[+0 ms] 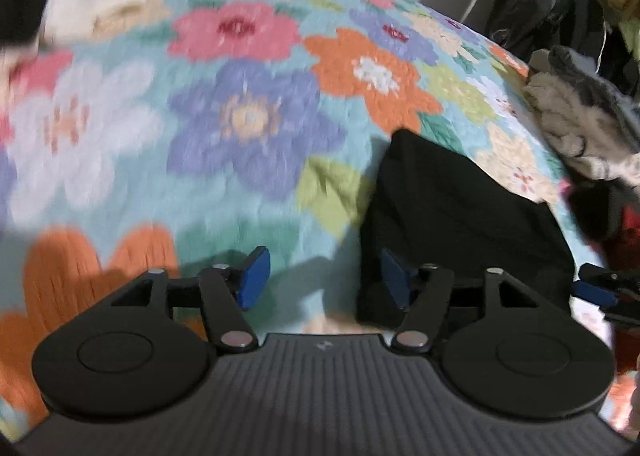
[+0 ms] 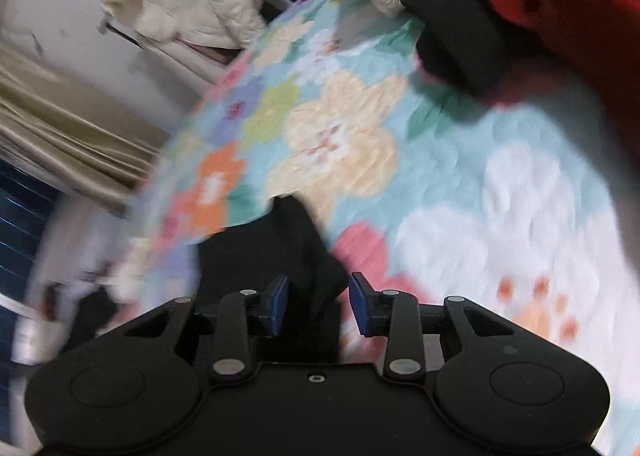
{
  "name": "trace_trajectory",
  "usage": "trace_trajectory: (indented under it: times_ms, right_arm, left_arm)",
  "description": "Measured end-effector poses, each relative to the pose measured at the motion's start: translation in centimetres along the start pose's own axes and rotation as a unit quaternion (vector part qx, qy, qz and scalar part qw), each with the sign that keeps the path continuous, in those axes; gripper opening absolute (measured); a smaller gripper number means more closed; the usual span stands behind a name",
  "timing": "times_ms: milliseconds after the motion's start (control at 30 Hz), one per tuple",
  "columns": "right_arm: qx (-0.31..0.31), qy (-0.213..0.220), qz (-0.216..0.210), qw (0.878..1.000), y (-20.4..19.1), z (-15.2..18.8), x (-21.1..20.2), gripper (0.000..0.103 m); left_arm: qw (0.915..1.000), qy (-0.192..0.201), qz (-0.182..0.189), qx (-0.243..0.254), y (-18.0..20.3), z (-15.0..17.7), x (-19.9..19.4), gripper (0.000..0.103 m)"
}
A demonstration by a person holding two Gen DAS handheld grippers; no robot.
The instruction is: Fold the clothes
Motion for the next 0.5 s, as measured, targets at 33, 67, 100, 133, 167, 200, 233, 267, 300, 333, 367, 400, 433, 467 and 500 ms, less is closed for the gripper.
trace_trajectory:
  times_ms: [33,67,100,133,167,200,233,267,300,333,367,400,433,467,500]
  right_arm:
    - [0.000,-0.005,-0.017,1.000,-0.6,0.4,-0.8,0.040]
    - [-0.027,-0.013,-0.028,0.999,-1.6,0.9,-1.4,0.040]
    - [-0.067,-0.021,-0.030,0.997,-2.6,1.6,-1.7,0.040]
    - [-0.111,-0.031,-0.026,0.993,-3.5,2.4,-1.7,0.040]
    - [-0.166,-0.050,-0.015,0.985,-4.2,3.8,-1.3,0.040]
    - [-0.216,-0.069,-0.004,0.974,-4.8,5.2,-0.9,0.043]
    - [-0.250,-0.090,0.010,0.964,-4.8,6.5,0.0,0.043]
    - [-0.284,-0.112,0.023,0.952,-4.8,7.8,0.8,0.043]
    - [-0.315,-0.130,0.036,0.939,-4.8,8.9,1.7,0.043]
    - [-0.339,-0.129,0.048,0.931,-4.8,9.5,2.5,0.043]
    - [-0.354,-0.123,0.053,0.926,-4.9,9.5,3.2,0.044]
    - [-0.358,-0.114,0.053,0.925,-5.1,9.3,3.6,0.043]
    - [-0.355,-0.103,0.047,0.928,-5.4,8.8,3.8,0.042]
    - [-0.351,-0.091,0.040,0.931,-5.6,8.3,3.9,0.031]
    - [-0.348,-0.075,0.030,0.934,-5.9,7.6,3.6,0.017]
  left_arm:
    - [0.9998,-0.008,0.012,-0.012,0.0,0.6,0.0,0.062]
    - [0.9996,-0.007,0.020,-0.016,0.0,1.0,-0.1,0.062]
    - [0.9997,0.000,0.023,-0.010,0.2,1.2,-0.3,0.062]
    - [0.9996,0.012,0.020,0.014,0.7,1.3,-0.4,0.062]
    - [0.9985,0.027,0.015,0.046,1.2,1.4,-0.6,0.062]
    - [0.9954,0.042,0.012,0.085,1.8,1.5,-0.8,0.063]
    - [0.9902,0.056,0.010,0.128,2.6,1.6,-0.9,0.064]
    - [0.9843,0.067,0.012,0.163,3.3,1.8,-0.9,0.071]
    - [0.9797,0.073,0.021,0.186,3.8,2.1,-0.7,0.081]
    - [0.9790,0.075,0.028,0.187,4.1,2.4,-0.2,0.085]
    - [0.9801,0.076,0.032,0.181,4.1,2.7,0.3,0.086]
    - [0.9823,0.073,0.032,0.169,4.0,3.0,1.0,0.084]
    - [0.9839,0.072,0.032,0.161,3.9,3.1,1.5,0.078]
    - [0.9836,0.075,0.038,0.160,3.9,3.1,1.7,0.057]
    - [0.9832,0.075,0.048,0.159,4.0,2.9,1.7,0.037]
Point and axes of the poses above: each gripper's, at about its wrist camera, not at the fingertips, and x roughly the way its jaws point, y to its right, z to its underside, the point moved 8 cm from there along x, roughly the way its jaws point, and after that the axes turned 15 degrees about y, right-handed, at the moved point
